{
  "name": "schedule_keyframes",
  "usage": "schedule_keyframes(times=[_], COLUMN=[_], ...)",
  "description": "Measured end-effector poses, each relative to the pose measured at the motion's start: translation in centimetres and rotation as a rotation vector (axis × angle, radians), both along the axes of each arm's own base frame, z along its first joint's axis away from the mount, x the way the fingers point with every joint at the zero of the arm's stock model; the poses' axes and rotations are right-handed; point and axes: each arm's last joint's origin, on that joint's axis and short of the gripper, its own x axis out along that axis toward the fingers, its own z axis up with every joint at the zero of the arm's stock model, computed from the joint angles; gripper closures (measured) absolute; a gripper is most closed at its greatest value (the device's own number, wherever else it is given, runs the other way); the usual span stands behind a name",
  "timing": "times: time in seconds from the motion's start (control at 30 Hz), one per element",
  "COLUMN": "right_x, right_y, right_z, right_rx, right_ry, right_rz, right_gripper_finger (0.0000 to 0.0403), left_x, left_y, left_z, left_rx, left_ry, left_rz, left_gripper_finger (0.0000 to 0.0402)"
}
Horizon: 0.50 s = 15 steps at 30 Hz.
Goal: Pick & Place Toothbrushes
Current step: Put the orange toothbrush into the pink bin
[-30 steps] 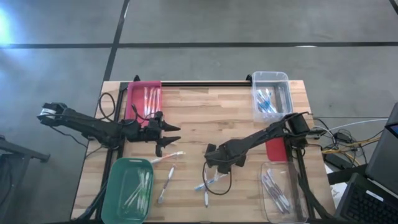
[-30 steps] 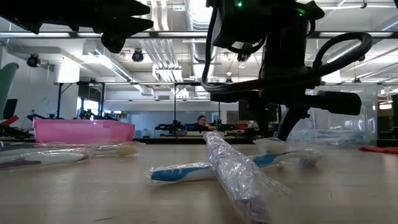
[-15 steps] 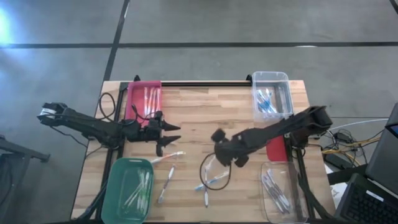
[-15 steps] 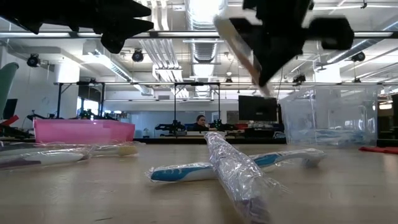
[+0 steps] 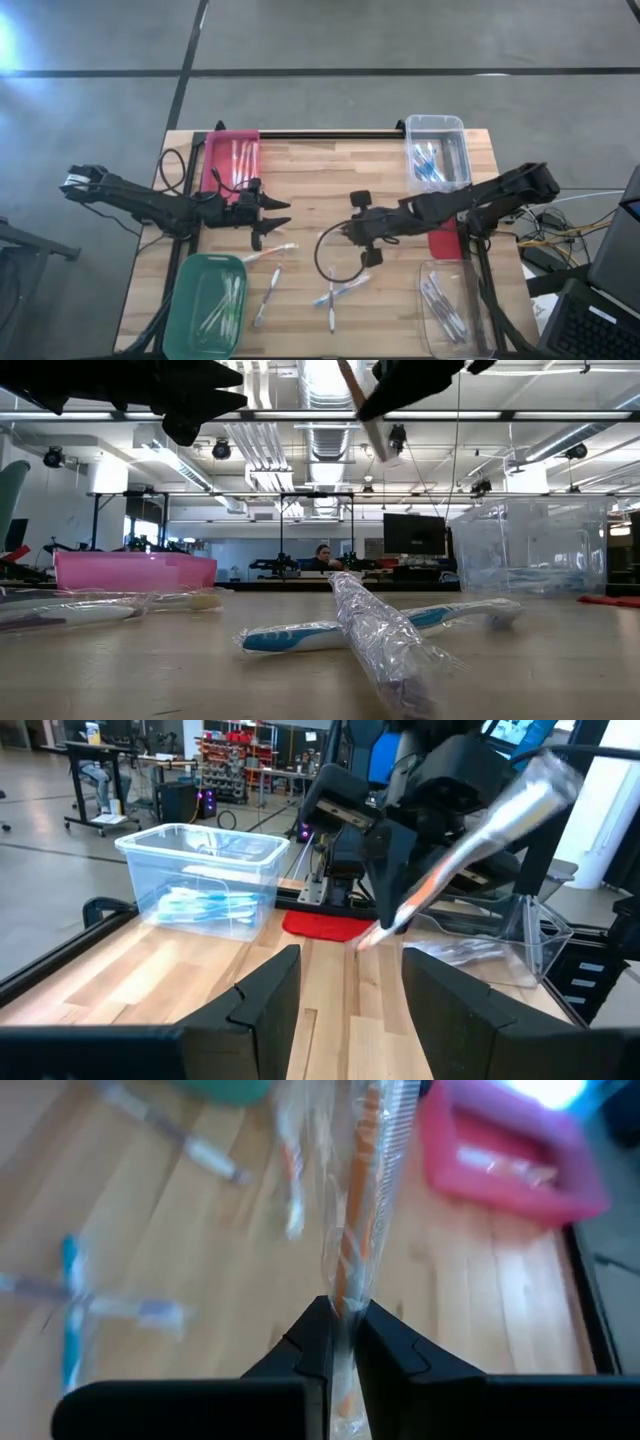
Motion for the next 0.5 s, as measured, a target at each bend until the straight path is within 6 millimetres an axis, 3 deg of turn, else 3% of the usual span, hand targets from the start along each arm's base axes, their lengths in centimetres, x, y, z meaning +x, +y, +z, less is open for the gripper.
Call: schedule_keyframes(times=[0.33, 0.5], right_x=[0.8, 0.9], right_y=[-1.6, -2.4], right_z=[-3.1, -3.3], right_rx=[0.114, 0.173], right_ry=[-0.319, -0.440], right_rz=[-0.095, -0.142], right_gripper_finger=[0.0380, 0.0380], left_x=[0.0, 0.0], left_y=[0.0, 0.0], left_z=[0.0, 0.0], left_rx=[-0.004, 0.011], left_ry=[-0.001, 0.001], left_rz=[0.000, 0.001], left_gripper_finger=[0.0221, 0.0221])
